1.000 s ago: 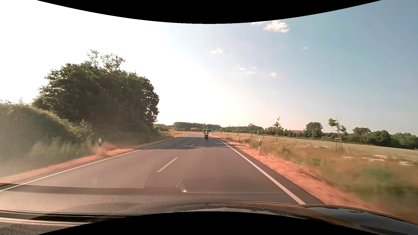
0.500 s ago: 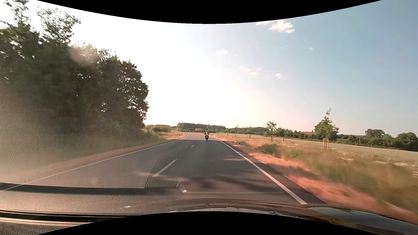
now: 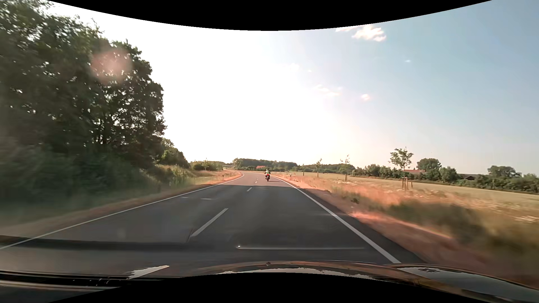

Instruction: Follow the waypoints while adhering to traffic rules and regulations

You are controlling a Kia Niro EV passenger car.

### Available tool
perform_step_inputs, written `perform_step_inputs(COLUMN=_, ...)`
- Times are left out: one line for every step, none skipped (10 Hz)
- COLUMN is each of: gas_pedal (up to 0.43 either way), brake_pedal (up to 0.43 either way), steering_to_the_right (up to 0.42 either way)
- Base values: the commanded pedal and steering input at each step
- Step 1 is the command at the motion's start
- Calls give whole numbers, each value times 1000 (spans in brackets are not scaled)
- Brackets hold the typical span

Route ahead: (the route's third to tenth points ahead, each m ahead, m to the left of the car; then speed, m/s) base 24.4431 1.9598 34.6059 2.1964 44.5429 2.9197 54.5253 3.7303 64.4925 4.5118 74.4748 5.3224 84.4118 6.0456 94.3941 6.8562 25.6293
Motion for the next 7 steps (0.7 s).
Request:
perform_step_inputs(gas_pedal=209, brake_pedal=0, steering_to_the_right=-12)
perform_step_inputs(gas_pedal=209, brake_pedal=0, steering_to_the_right=-11)
perform_step_inputs(gas_pedal=209, brake_pedal=0, steering_to_the_right=-11)
perform_step_inputs(gas_pedal=220, brake_pedal=0, steering_to_the_right=-11)
perform_step_inputs(gas_pedal=240, brake_pedal=0, steering_to_the_right=-10)
perform_step_inputs(gas_pedal=260, brake_pedal=0, steering_to_the_right=-9)
perform_step_inputs(gas_pedal=280, brake_pedal=0, steering_to_the_right=-9)
